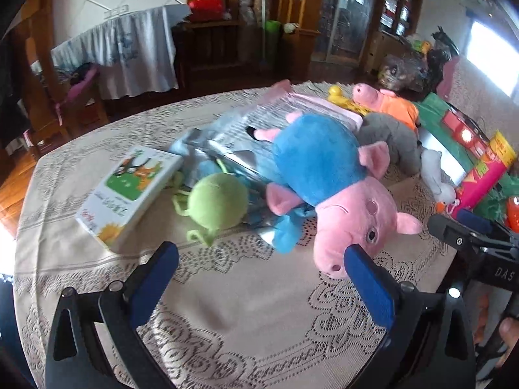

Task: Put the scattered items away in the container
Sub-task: 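Grasp the blue-and-pink pig plush with both tools together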

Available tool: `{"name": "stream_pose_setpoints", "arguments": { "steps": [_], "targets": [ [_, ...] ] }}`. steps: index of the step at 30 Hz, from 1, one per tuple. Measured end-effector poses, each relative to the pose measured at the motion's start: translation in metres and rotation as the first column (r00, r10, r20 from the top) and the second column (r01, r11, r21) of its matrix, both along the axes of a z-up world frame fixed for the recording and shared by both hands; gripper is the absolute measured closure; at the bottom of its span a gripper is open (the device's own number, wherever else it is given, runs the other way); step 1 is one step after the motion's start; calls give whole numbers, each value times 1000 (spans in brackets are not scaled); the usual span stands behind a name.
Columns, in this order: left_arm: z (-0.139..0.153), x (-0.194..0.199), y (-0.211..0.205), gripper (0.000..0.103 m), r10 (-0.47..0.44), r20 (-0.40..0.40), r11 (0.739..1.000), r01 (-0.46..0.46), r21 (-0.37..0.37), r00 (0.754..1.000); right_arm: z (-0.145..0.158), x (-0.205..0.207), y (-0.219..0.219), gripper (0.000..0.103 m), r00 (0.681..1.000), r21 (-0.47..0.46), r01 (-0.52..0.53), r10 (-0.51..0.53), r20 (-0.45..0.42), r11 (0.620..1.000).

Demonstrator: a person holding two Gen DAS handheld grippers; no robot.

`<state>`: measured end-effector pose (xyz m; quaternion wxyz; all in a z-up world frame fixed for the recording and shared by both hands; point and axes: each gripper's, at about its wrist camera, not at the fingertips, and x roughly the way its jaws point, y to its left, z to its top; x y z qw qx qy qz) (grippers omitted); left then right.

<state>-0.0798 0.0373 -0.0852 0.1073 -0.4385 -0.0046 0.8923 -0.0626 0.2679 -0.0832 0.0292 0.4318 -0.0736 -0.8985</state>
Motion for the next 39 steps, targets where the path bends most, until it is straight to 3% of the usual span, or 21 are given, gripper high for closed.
{"name": "stream_pose_setpoints", "arguments": {
  "steps": [8,14,15,16,17,18,19,22,23,27,29,31,34,37,39],
  "targets": [
    [10,-63,3,0,28,-38,1000,-28,-8,999,-30,-19,-13,0,996,-41,-36,39,78,999],
    [-16,-115,22,0,-51,0,998,51,49,999,-45,-37,-19,0,994,-90,-37,45,96,995],
    [-19,-119,22,7,-75,13,993,73,88,997,-45,-40,-20,0,994,-105,-39,49,93,994],
    [-21,-123,22,28,-103,27,986,99,134,994,-46,-44,-20,0,995,-120,-41,52,90,992],
    [-20,-122,23,38,-126,28,980,120,157,992,-47,-47,-21,0,994,-139,-51,64,90,989],
    [-18,-119,25,55,-147,25,975,140,172,989,-47,-50,-22,0,993,-159,-64,79,92,985],
    [-16,-115,26,64,-167,20,969,160,188,986,-48,-53,-23,0,991,-179,-77,94,94,981],
    [-11,-104,33,69,-159,-6,980,159,122,987,-61,-67,-33,2,980,-238,-135,165,112,962],
    [-10,-101,34,70,-152,-9,983,152,100,988,-69,-72,-36,10,974,-269,-148,188,129,952],
    [2,-79,4,70,-76,-8,996,76,55,997,-63,-63,-58,23,966,-250,-210,240,97,945],
    [8,-65,-16,62,-35,-13,999,36,37,999,-54,-54,-67,24,956,-268,-255,284,75,929],
    [13,-49,-38,32,15,-26,1000,-14,19,1000,-49,-47,-78,24,941,-323,-294,332,66,900],
    [20,-26,-71,13,102,-75,995,-103,-16,992,-45,-40,-101,23,922,-369,-336,382,59,867],
    [24,-9,-100,13,163,-98,985,-167,-39,982,-46,-37,-129,22,896,-432,-374,440,59,821],
    [21,-5,-113,13,188,-91,980,-194,-53,978,-43,-34,-142,22,884,-356,-418,465,55,836]
  ]
}}
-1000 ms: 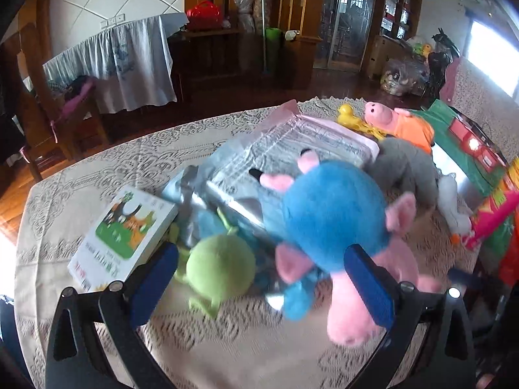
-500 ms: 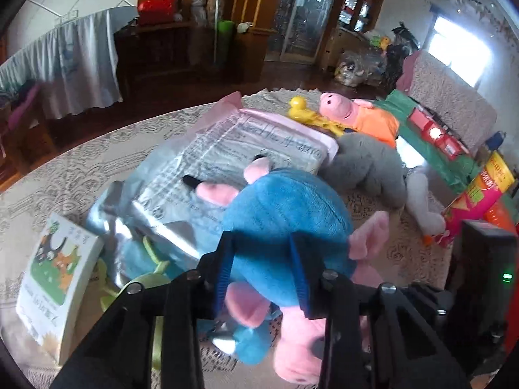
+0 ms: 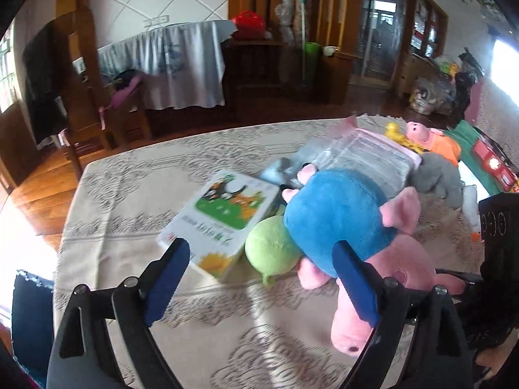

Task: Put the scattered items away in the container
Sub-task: 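Grasp the blue-and-pink pig plush with both tools together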

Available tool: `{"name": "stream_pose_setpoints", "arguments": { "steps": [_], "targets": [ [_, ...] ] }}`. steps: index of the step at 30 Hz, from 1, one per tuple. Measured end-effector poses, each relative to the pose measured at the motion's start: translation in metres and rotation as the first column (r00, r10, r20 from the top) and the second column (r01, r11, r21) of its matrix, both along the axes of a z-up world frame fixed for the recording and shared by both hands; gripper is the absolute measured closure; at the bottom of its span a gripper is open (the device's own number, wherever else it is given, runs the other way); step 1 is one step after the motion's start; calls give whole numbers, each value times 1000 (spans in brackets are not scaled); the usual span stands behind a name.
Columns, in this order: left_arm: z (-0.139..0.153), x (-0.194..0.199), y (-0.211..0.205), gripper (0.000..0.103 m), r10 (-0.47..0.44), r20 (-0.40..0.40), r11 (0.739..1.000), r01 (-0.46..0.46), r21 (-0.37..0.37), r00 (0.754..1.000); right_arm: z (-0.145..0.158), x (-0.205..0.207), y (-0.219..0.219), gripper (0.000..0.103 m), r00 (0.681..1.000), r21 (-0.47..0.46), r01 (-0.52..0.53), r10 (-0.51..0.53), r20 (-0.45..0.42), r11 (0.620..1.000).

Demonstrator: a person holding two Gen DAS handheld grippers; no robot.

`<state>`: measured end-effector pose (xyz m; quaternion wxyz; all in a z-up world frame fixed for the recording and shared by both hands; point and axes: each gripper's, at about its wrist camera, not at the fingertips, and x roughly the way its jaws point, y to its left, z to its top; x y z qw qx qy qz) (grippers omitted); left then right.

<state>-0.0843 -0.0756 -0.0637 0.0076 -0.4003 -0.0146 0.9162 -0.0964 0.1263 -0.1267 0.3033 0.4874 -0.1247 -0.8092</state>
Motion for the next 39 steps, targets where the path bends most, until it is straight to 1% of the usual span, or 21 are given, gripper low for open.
{"name": "stream_pose_setpoints", "arguments": {
  "steps": [2,5,7,8,10,13,15,18,21,23,26,27,28,29,30,31,32,33,34,36,39],
  "targets": [
    [-3,2,-9,13,18,12,1000,-18,3,1000,5,4,-5,23,997,131,-36,45,-63,991],
    [-7,2,-15,13,25,22,999,-26,25,999,12,8,-8,21,983,322,-79,127,-132,943],
    [-10,0,-16,13,23,29,999,-24,40,999,15,0,11,11,983,426,-46,116,-139,903],
    [-12,-1,-15,13,18,33,999,-19,47,999,19,-2,22,5,986,444,-1,75,-150,896],
    [-16,-6,-7,13,-1,45,998,-1,58,999,29,-7,45,4,984,458,104,-24,-178,883],
    [-20,-16,14,13,-54,49,997,51,59,997,40,10,67,4,975,379,182,-119,-185,907],
    [-22,-26,32,13,-101,47,993,98,64,994,36,19,69,1,971,366,214,-159,-176,906],
    [-25,-42,60,13,-169,34,985,168,42,985,22,28,76,0,964,342,265,-236,-125,902],
    [-33,-64,82,13,-210,38,977,208,34,977,10,31,73,0,959,288,284,-277,-64,915],
    [-38,-76,89,12,-227,32,972,225,64,973,7,31,66,0,959,246,283,-281,-43,927],
    [-41,-88,91,12,-250,25,957,244,159,968,-10,20,55,1,961,277,271,-275,-27,922],
    [-41,-90,90,22,-265,24,948,255,192,964,-17,16,52,1,961,284,271,-273,-33,920],
    [-40,-89,93,46,-291,24,938,281,205,956,-18,14,54,6,961,268,273,-271,-46,924],
    [-39,-88,96,56,-322,25,927,310,211,946,-17,13,57,26,961,245,276,-270,-60,929],
    [-37,-85,100,69,-335,22,926,324,194,942,-16,12,60,32,961,223,278,-268,-73,934],
    [-34,-80,104,75,-341,18,928,334,168,940,-11,13,63,35,959,227,281,-266,-98,932],
    [-31,-76,107,76,-348,15,929,342,142,937,-5,14,66,41,957,240,286,-262,-125,928],
    [-29,-72,107,78,-348,15,929,343,141,937,1,15,70,46,954,252,290,-258,-153,923],
    [-26,-67,105,81,-347,17,928,340,151,938,7,15,74,56,954,234,286,-253,-162,929],
    [-20,-59,101,84,-343,21,927,335,169,939,18,17,84,56,955,178,272,-242,-170,946],
    [-9,-41,87,84,-319,11,933,312,177,948,26,21,91,56,956,174,267,-237,-175,948]
  ]
}}
